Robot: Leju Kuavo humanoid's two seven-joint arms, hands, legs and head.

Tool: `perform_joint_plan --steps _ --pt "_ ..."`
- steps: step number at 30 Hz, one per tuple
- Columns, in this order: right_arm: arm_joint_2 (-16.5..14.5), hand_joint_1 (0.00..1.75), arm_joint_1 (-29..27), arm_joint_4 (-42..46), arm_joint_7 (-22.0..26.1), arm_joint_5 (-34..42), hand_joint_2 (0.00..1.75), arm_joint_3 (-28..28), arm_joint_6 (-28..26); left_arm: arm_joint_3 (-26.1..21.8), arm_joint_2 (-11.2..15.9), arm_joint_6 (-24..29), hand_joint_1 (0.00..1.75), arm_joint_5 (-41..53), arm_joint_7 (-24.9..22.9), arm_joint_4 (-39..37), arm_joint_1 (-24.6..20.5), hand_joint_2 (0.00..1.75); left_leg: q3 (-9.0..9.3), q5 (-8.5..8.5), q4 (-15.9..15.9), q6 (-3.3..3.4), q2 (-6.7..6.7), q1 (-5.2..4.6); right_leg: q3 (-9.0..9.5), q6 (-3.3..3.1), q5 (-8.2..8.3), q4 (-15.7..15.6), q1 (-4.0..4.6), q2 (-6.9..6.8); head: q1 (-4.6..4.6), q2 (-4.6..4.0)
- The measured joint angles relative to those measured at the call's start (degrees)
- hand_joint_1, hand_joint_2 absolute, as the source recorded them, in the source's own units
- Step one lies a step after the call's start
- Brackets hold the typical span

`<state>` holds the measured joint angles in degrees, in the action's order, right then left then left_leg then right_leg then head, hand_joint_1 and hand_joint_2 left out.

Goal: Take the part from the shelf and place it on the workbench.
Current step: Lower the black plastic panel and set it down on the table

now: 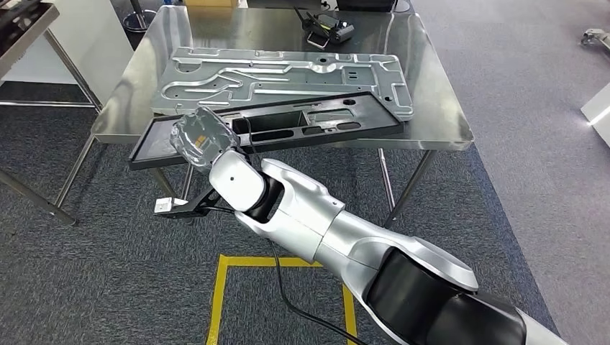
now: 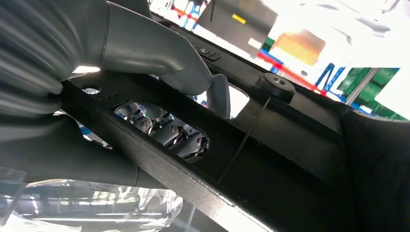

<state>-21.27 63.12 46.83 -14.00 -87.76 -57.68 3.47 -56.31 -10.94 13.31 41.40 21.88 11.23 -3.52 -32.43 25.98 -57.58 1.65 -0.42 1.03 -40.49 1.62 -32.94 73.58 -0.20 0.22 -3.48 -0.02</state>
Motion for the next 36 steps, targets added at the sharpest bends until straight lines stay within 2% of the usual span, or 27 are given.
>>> perform_joint_plan --steps 1,2,3,6,7,9,10,12,13,15,16,17,18,19,21,22,23,25,27,28,29,30,31,32,33,34,36 --pt "0.0 1.75 -0.3 0.1 -0.2 0.5 1.75 0.0 0.2 -0.1 0.0 0.1 0.0 -0.1 0.0 0.0 0.1 0.0 0.91 0.77 0.0 0.05 -0.13 -0.1 -1.49 -0.1 -1.51 0.2 0.03 0.0 0.0 0.0" --pt "0.1 1.75 -0.5 0.2 -0.5 1.0 1.75 0.0 0.5 -0.2 0.0 0.2 0.0 -0.2 0.0 0.0 0.1 0.0 1.93 1.56 0.0 0.06 -0.26 -0.24 -2.16 -0.37 -1.82 -1.2 0.12 -0.01 0.0 0.0" --pt "0.1 1.75 -0.7 0.4 -0.9 1.5 1.75 0.0 0.6 -0.3 0.0 0.3 0.0 -0.4 -0.1 0.0 0.1 0.0 2.98 2.38 0.1 0.06 -0.34 -0.44 -2.12 -0.85 -0.28 -4.0 0.28 -0.01 0.0 0.0" --pt "0.1 1.75 -0.9 0.8 -2.2 2.7 1.75 0.0 0.9 -0.8 -0.3 0.8 0.0 -0.6 -0.1 0.0 0.1 0.0 5.65 4.88 0.2 -0.21 -0.65 -0.89 -0.5 -2.79 10.44 -13.6 1.31 0.52 0.0 0.0" --pt "0.2 1.75 -0.9 1.1 -2.5 3.0 1.75 0.0 1.0 -0.9 -0.4 1.0 0.0 -0.7 -0.2 0.0 0.0 0.0 6.54 5.4 0.2 -0.41 -0.78 -0.95 0.09 -3.13 12.45 -15.0 1.56 0.81 0.01 0.0" --pt "0.0 1.75 -0.8 1.8 -3.1 3.7 1.75 0.0 1.3 -1.0 -0.4 1.2 0.0 -0.8 -0.2 0.0 -0.2 0.0 7.1 4.97 -1.2 -1.14 -0.88 -1.02 1.68 -3.46 12.21 -15.7 1.54 1.07 0.01 0.01" --pt "-0.1 1.75 -0.7 2.2 -3.3 4.1 1.75 0.0 1.4 -1.1 -0.4 1.3 0.0 -0.9 -0.2 0.0 -0.3 0.0 6.37 3.87 -3.6 -1.44 -0.81 -0.98 2.67 -3.71 11.8 -16.1 1.4 1.02 0.01 0.01" --pt "-0.4 1.75 -0.6 2.8 -3.6 4.9 1.75 0.0 1.5 -1.3 -0.4 1.4 0.0 -1.1 -0.2 0.0 -0.5 0.0 2.27 2.66 -10.6 -1.87 -0.61 -0.85 4.63 -4.12 10.67 -16.5 1.11 0.87 -0.01 0.01" --pt "-0.4 1.75 -0.6 2.9 -3.7 5.2 1.75 -0.1 1.6 -1.4 -0.4 1.4 0.0 -1.1 -0.2 0.0 -0.5 0.0 -0.25 3.4 -14.0 -1.99 -0.51 -0.71 5.5 -4.21 9.87 -16.5 1.05 0.8 0.0 0.0" --pt "-0.4 1.75 -0.7 3.1 -3.8 5.7 1.75 -0.2 1.6 -1.5 -0.4 1.4 0.0 -1.2 -0.2 0.0 -0.4 0.0 -4.59 8.05 -17.4 -2.6 -0.34 -0.4 7.25 -4.18 8.18 -16.5 0.97 0.81 0.01 0.0" --pt "-0.4 1.75 -0.8 3.2 -3.8 5.9 1.75 -0.3 1.7 -1.6 -0.4 1.5 0.0 -1.2 -0.2 0.0 -0.3 0.0 -6.05 10.41 -17.2 -2.93 -0.22 -0.24 8.27 -4.08 7.27 -16.5 0.89 0.89 0.01 0.0" --pt "-0.4 1.75 -0.8 3.2 -3.9 6.1 1.75 -0.4 1.7 -1.7 -0.4 1.5 0.0 -1.2 -0.1 0.0 -0.2 0.0 -6.92 11.57 -15.7 -3.25 -0.1 -0.11 9.41 -3.92 6.32 -16.5 0.76 0.97 0.01 0.0" --pt "-0.4 1.75 -0.8 3.2 -4.0 6.2 1.75 -0.5 1.8 -1.9 -0.3 1.5 0.0 -1.2 -0.1 0.0 -0.1 0.0 -7.3 10.94 -13.1 -3.41 0.01 0.01 10.63 -3.71 5.3 -16.5 0.6 1.04 0.0 0.0" --pt "-0.4 1.75 -0.8 3.2 -4.1 6.3 1.75 -0.6 1.8 -2.0 -0.3 1.4 0.0 -1.2 0.0 0.0 0.1 0.0 -7.38 7.76 -9.6 -3.47 0.15 0.14 11.76 -3.44 4.22 -16.5 0.47 1.07 0.01 0.0" --pt "-0.3 1.75 -0.9 3.2 -4.4 6.5 1.75 -0.8 1.9 -2.2 -0.3 1.3 0.0 -1.2 0.2 0.0 0.4 0.0 -7.38 -1.61 -3.3 -3.32 0.47 0.23 13.44 -2.81 2.27 -16.3 0.47 1.15 0.02 0.0" --pt "-0.3 1.75 -0.9 3.1 -4.6 6.6 1.75 -0.9 1.8 -2.3 -0.3 1.1 0.0 -1.1 0.3 0.0 0.4 0.0 -7.35 -4.92 -1.6 -3.03 0.53 0.18 14.01 -2.41 1.55 -16.4 0.53 1.21 0.01 0.01" --pt "-0.3 1.75 -0.8 3.1 -4.8 6.6 1.75 -1.0 1.8 -2.3 -0.2 1.0 0.0 -1.0 0.4 0.0 0.3 0.0 -7.3 -6.14 -1.1 -2.64 0.53 0.1 14.36 -2.04 1.24 -16.3 0.59 1.25 0.02 0.01" --pt "-0.5 1.75 -0.5 3.2 -5.2 6.7 1.75 -1.0 1.5 -2.3 -0.2 0.8 0.0 -0.7 0.7 0.0 0.2 0.0 -6.47 -5.2 -1.1 -1.77 0.34 0.14 13.53 -1.36 2.08 -14.2 0.52 1.14 0.0 0.01" --pt "-0.6 1.75 -0.2 3.3 -5.4 6.6 1.75 -0.9 1.1 -2.3 -0.3 0.6 0.0 -0.5 0.7 0.0 0.1 0.0 -5.13 -4.33 -0.5 -1.16 0.32 0.27 9.66 -0.78 3.8 -7.8 0.38 0.74 0.01 0.01" --pt "-0.5 1.75 -0.2 3.2 -5.4 6.5 1.75 -0.8 0.8 -2.3 -0.3 0.5 0.0 -0.3 0.8 0.0 0.1 0.0 -4.34 -3.81 -0.2 -0.97 0.31 0.28 7.02 -0.51 3.61 -4.2 0.29 0.53 0.01 0.0" --pt "-0.4 1.75 -0.2 3.0 -5.4 6.4 1.75 -0.7 0.4 -2.3 -0.3 0.3 0.0 -0.2 0.8 0.0 0.1 0.0 -3.49 -3.2 0.0 -0.87 0.25 0.28 4.37 -0.3 2.16 -1.2 0.25 0.41 0.02 0.0" --pt "-0.2 1.75 -0.3 2.8 -5.4 6.4 1.75 -0.6 -0.1 -2.3 -0.2 0.2 0.0 0.0 0.8 0.0 0.1 0.0 -2.58 -2.53 0.1 -0.84 0.16 0.28 2.09 -0.18 -0.17 0.6 0.19 0.38 0.01 0.0" --pt "-0.1 1.75 -0.3 2.6 -5.4 6.3 1.75 -0.4 -0.5 -2.3 -0.2 0.0 0.0 0.1 0.8 0.0 0.2 0.0 -1.57 -1.77 0.2 -0.85 0.05 0.25 0.42 -0.16 -2.57 1.1 0.15 0.36 0.01 0.0" --pt "0.1 1.75 -0.4 2.5 -5.3 6.2 1.75 -0.3 -1.0 -2.3 -0.2 -0.2 0.0 0.2 0.8 0.0 0.3 0.0 -0.5 -0.99 0.2 -0.85 -0.04 0.19 -0.61 -0.27 -4.07 0.3 0.15 0.34 0.02 0.0" --pt "0.1 1.75 -0.5 2.3 -5.3 6.1 1.75 0.0 -1.4 -2.3 -0.2 -0.4 0.0 0.3 0.9 0.0 0.3 0.0 0.64 -0.17 0.2 -0.85 -0.1 0.08 -1.08 -0.55 -3.79 -1.8 0.22 0.32 0.02 0.0" --pt "0.2 1.75 -0.5 2.2 -5.2 6.1 1.75 0.2 -1.7 -2.3 -0.2 -0.6 0.0 0.4 1.0 0.0 0.3 0.0 1.79 0.71 0.3 -0.86 -0.14 -0.06 -1.15 -1.04 -1.17 -4.9 0.37 0.31 0.02 0.0" --pt "0.6 1.75 -0.7 1.9 -4.8 6.0 1.75 0.8 -2.2 -2.3 -0.3 -1.1 0.0 0.5 1.3 -0.1 0.3 0.0 3.56 2.4 0.2 -1.16 -0.34 -0.37 -1.14 -2.43 8.47 -12.1 1.08 0.48 0.05 0.0"
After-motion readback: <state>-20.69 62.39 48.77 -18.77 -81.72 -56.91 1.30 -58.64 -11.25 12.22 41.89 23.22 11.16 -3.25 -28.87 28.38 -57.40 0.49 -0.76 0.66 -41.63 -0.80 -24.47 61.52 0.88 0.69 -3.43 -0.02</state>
